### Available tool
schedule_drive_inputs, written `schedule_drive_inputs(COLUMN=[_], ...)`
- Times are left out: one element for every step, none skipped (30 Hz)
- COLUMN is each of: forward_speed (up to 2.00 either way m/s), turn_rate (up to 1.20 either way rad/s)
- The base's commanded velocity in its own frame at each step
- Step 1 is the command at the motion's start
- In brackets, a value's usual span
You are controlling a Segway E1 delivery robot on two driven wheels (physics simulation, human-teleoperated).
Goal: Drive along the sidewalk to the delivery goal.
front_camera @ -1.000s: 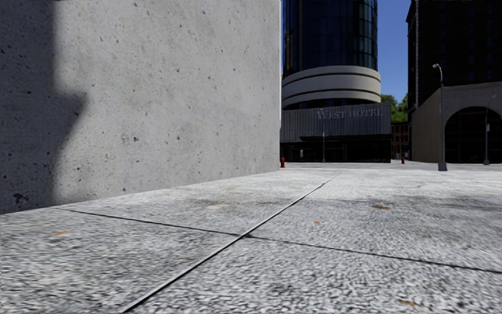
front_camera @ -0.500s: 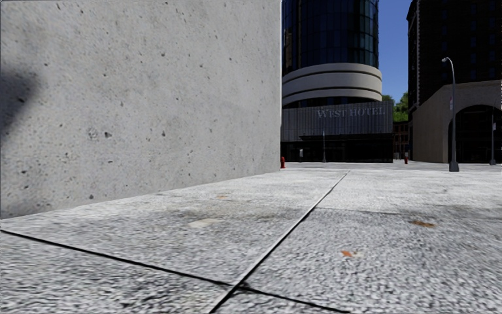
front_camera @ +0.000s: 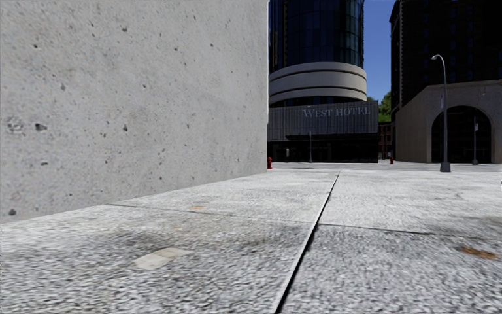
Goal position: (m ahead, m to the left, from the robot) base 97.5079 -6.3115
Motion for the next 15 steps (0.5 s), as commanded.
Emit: schedule_drive_inputs(forward_speed=[2.0, 2.0, 2.0, 2.0, 2.0, 2.0, 2.0, 2.0, 2.0, 2.0, 2.0, 2.0, 2.0, 2.0, 2.0], turn_rate=[-0.28, -0.3, -0.32, -0.32, -0.33, -0.33, -0.34, -0.34, -0.34, -0.34, -0.34, -0.35, -0.36, -0.36, -0.36])
